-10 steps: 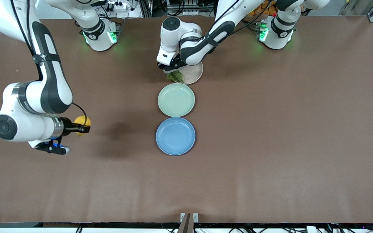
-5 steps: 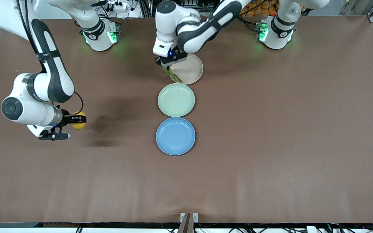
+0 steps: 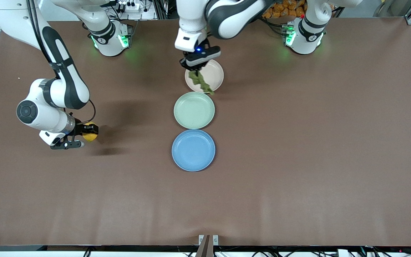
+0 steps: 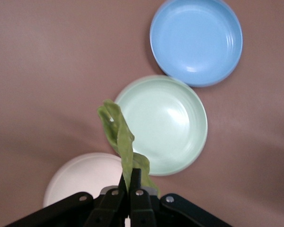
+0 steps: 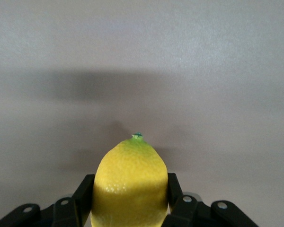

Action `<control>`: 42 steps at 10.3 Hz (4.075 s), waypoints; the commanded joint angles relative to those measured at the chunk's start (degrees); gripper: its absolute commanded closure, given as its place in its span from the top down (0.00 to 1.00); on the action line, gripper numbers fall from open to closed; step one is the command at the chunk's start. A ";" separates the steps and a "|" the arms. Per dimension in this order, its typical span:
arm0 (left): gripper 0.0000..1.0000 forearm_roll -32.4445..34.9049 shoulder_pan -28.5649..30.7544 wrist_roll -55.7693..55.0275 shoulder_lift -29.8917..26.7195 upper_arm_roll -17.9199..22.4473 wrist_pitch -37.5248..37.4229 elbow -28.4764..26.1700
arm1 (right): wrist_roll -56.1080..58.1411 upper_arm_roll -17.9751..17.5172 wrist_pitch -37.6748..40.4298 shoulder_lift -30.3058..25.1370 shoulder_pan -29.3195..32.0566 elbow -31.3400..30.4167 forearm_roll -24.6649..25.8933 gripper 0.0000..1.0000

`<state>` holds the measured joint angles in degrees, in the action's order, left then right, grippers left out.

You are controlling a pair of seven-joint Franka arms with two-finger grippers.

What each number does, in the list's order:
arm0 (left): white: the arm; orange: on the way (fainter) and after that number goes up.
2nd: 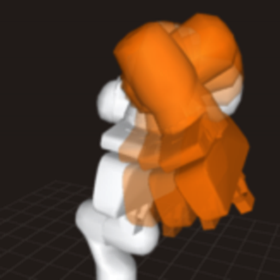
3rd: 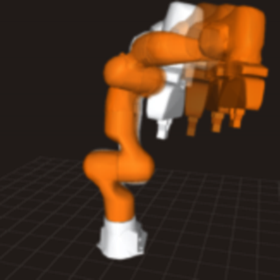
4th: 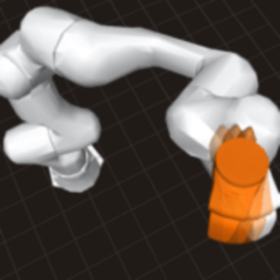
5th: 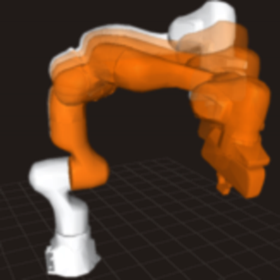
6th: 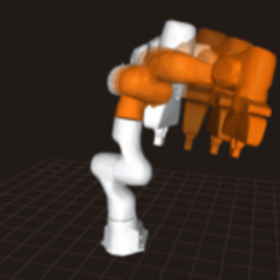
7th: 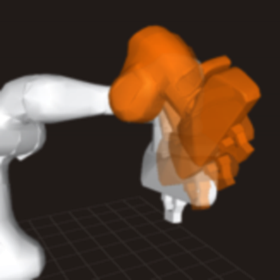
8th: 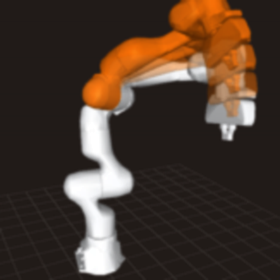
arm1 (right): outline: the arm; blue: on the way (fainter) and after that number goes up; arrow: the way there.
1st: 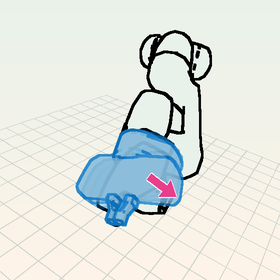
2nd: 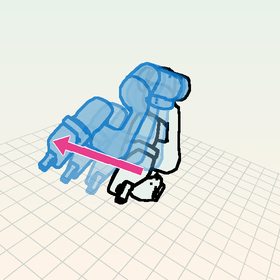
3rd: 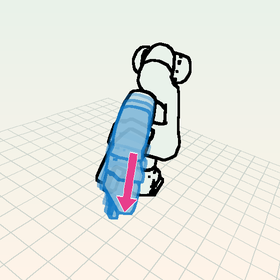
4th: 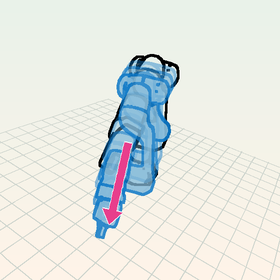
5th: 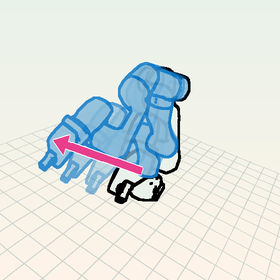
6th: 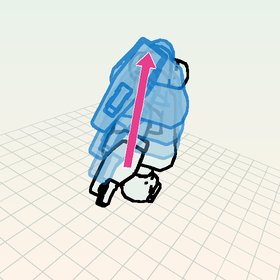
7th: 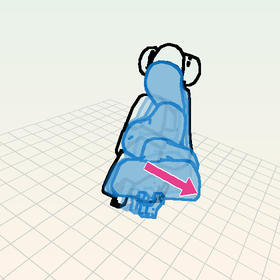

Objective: Pick lemon and lettuce from blue and beige plates

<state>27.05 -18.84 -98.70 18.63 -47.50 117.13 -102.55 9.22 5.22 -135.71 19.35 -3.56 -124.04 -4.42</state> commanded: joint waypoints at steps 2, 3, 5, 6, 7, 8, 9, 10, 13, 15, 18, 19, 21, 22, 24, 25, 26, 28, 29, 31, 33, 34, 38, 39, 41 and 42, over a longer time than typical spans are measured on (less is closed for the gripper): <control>0.00 -14.88 16.77 29.33 -12.45 -1.81 -6.27 -1.69 | 1.67 -0.91 -0.87 0.33 1.10 -1.20 0.47 0.35; 0.00 -17.80 22.65 40.58 -14.92 -1.81 -8.21 -1.77 | 1.67 -0.91 -0.87 0.42 0.84 -1.20 0.47 0.46; 0.00 -21.51 31.29 59.07 -17.13 -0.94 -9.11 -1.86 | 1.67 -0.91 -0.78 0.95 0.93 -1.20 0.38 0.65; 0.00 -21.52 32.80 66.98 -17.40 1.77 -9.63 -2.12 | 1.59 -0.91 -0.52 0.95 0.93 -1.03 0.29 0.83; 0.00 -21.52 33.69 75.06 -17.23 5.02 -9.81 -2.65 | 1.59 -0.91 -0.35 0.95 1.01 -0.94 0.20 0.91; 0.00 -21.69 34.65 81.58 -16.88 8.01 -9.20 -4.66 | 1.24 -0.91 -0.17 0.86 1.10 -0.68 -0.06 0.97; 0.00 -21.60 34.75 86.61 -16.53 10.99 -7.98 -6.15 | 1.32 -0.91 0.27 0.42 1.19 -0.07 -0.06 1.00; 0.00 -21.69 34.84 90.83 -15.31 13.55 -7.62 -7.13 | 1.32 -0.82 3.84 0.16 1.19 2.20 -0.06 1.00; 0.00 -21.52 34.92 100.41 -13.11 20.93 -1.49 -14.41 | 1.15 -0.73 22.98 0.07 1.54 16.68 0.11 1.00; 0.00 -21.52 34.93 102.83 -8.81 23.93 3.44 -16.71 | 0.88 -0.73 29.34 0.07 1.80 24.86 0.64 1.00; 0.00 -20.99 33.96 102.57 -2.31 25.26 8.70 -16.01 | 1.41 -0.99 36.38 -2.03 2.77 33.59 4.76 1.00; 0.00 -20.99 33.52 101.87 -0.81 25.70 10.73 -16.01 | 1.24 -1.34 36.92 -4.56 2.77 33.78 5.21 1.00; 0.66 -20.99 33.08 101.86 0.00 25.97 11.89 -15.93 | 1.32 -2.31 38.23 -8.61 3.82 33.87 5.13 1.00; 1.00 -20.90 33.25 102.56 -0.61 26.05 11.81 -16.01 | 1.06 -4.06 39.81 -10.20 4.61 34.39 5.21 1.00; 1.00 -20.99 33.52 102.66 -4.81 25.79 9.98 -15.49 | 0.97 -8.27 43.49 -10.65 7.94 38.94 5.83 1.00; 1.00 -21.34 33.69 102.74 -7.79 25.44 6.22 -13.92 | 0.97 -10.90 44.47 -10.65 9.26 39.83 6.09 1.00; 1.00 -21.51 33.70 102.91 -9.91 25.09 0.62 -10.69 | 0.88 -11.97 45.79 -10.74 9.88 39.93 6.79 1.00; 1.00 -21.60 33.61 102.83 -11.60 23.07 -10.81 -1.65 | 0.88 -14.86 49.12 -10.74 11.20 41.85 7.23 1.00; 1.00 -21.69 33.43 102.92 -11.86 22.98 -16.09 2.84 | 0.62 -16.19 49.49 -10.65 11.99 42.04 7.15 1.00; 1.00 -23.00 33.43 102.92 -13.53 23.06 -23.93 9.01 | 0.71 -16.29 49.40 -10.57 11.65 41.95 7.58 1.00; 1.00 -23.27 33.34 102.30 -18.43 23.85 -26.07 10.53 | 0.79 -15.94 49.40 -10.30 11.39 41.95 8.90 1.00; 1.00 -23.53 32.39 102.30 -20.63 25.60 -26.07 10.62 | 0.79 -15.94 49.40 -10.30 11.21 41.95 8.99 1.00; 1.00 -28.02 23.00 101.25 -24.61 37.63 -26.16 11.32 | 0.71 -10.68 49.40 -10.39 5.78 41.95 8.99 1.00; 1.00 -28.02 21.49 101.16 -24.79 39.40 -26.16 11.32 | 0.71 -10.58 49.23 -10.30 5.67 41.95 8.99 1.00; 1.00 -27.58 20.43 101.07 -24.96 40.20 -26.16 11.32 | 0.71 -10.58 48.96 -10.30 5.67 41.95 8.90 1.00; 1.00 -26.97 18.86 100.98 -24.96 41.51 -26.25 11.41 | 0.62 -10.58 48.79 -10.30 5.59 41.95 8.82 1.00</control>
<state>0.31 2.21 2.96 -5.82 -7.87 91.73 -91.30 10.12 -5.87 -87.22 8.70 2.77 -83.16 3.48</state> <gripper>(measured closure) 0.000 0.000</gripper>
